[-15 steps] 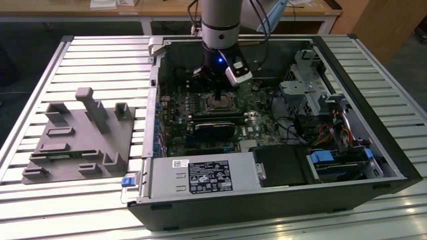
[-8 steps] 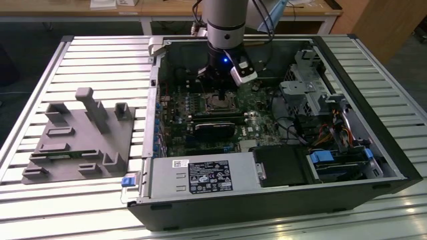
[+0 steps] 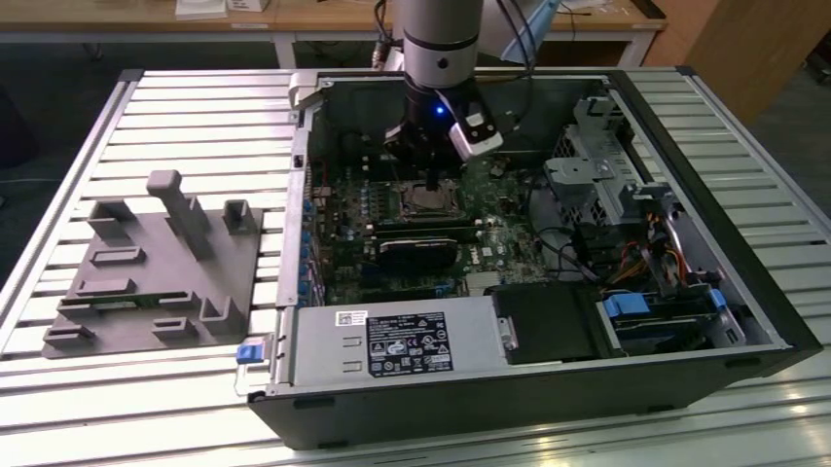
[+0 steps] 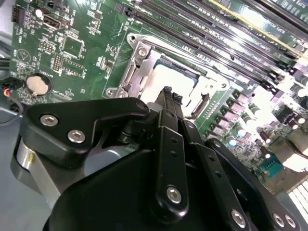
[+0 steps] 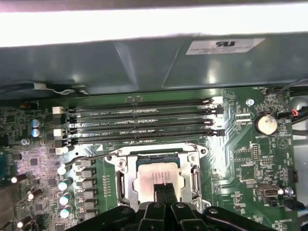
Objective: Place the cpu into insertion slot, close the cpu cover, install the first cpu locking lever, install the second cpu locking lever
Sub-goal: 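Close the cpu cover, then install the first cpu locking lever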
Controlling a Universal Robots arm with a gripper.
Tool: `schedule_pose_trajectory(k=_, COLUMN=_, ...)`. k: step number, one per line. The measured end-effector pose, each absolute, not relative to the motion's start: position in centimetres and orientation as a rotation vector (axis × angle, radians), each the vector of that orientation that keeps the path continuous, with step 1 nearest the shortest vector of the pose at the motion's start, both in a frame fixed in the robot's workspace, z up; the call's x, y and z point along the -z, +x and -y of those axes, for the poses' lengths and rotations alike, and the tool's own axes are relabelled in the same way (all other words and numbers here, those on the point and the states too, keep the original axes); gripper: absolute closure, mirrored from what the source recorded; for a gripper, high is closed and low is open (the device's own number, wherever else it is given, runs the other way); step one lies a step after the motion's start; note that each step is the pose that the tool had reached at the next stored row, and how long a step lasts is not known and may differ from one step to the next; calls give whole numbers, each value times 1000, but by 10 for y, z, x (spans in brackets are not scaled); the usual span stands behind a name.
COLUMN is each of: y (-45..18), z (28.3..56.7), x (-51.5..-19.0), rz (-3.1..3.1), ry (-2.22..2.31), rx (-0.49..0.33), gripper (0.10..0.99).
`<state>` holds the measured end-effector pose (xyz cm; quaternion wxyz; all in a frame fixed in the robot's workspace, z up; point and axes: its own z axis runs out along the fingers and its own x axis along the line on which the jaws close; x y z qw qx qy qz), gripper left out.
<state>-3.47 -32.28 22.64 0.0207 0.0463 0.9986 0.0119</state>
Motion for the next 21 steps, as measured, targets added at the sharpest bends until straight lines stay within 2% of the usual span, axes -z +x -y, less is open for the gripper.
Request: schedule_pose_trajectory(k=21, y=-37, z=323, x=-230, rz=-3097, ry=143, rx=-37, gripper=980)
